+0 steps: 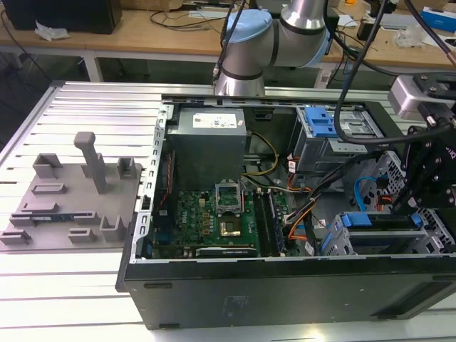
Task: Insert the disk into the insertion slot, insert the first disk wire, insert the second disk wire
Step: 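Insert the first disk wire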
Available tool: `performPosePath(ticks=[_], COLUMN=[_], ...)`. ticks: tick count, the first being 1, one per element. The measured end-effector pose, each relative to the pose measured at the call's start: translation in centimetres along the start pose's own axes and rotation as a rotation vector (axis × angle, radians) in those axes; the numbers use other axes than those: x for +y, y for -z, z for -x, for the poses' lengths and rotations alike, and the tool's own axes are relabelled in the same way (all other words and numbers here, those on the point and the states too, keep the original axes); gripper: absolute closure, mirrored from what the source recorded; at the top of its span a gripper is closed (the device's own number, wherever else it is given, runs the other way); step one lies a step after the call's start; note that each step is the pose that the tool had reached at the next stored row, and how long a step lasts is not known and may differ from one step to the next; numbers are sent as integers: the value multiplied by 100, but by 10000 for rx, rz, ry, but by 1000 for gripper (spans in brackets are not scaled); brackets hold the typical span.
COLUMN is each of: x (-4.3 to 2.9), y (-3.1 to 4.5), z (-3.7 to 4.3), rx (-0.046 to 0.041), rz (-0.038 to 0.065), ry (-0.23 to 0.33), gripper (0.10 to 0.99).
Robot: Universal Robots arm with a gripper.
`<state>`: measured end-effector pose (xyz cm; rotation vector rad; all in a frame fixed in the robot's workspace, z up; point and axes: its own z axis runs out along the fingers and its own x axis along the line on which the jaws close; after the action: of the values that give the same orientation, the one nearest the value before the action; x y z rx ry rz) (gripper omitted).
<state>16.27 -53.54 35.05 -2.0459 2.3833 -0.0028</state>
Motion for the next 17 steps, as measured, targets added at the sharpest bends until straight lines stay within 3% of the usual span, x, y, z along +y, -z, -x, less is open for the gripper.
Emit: performPosePath(ticks=[17], x=[-3], y=[-49], z=[-10], rx=[1], rz=[0], ry=[1], gripper=[922])
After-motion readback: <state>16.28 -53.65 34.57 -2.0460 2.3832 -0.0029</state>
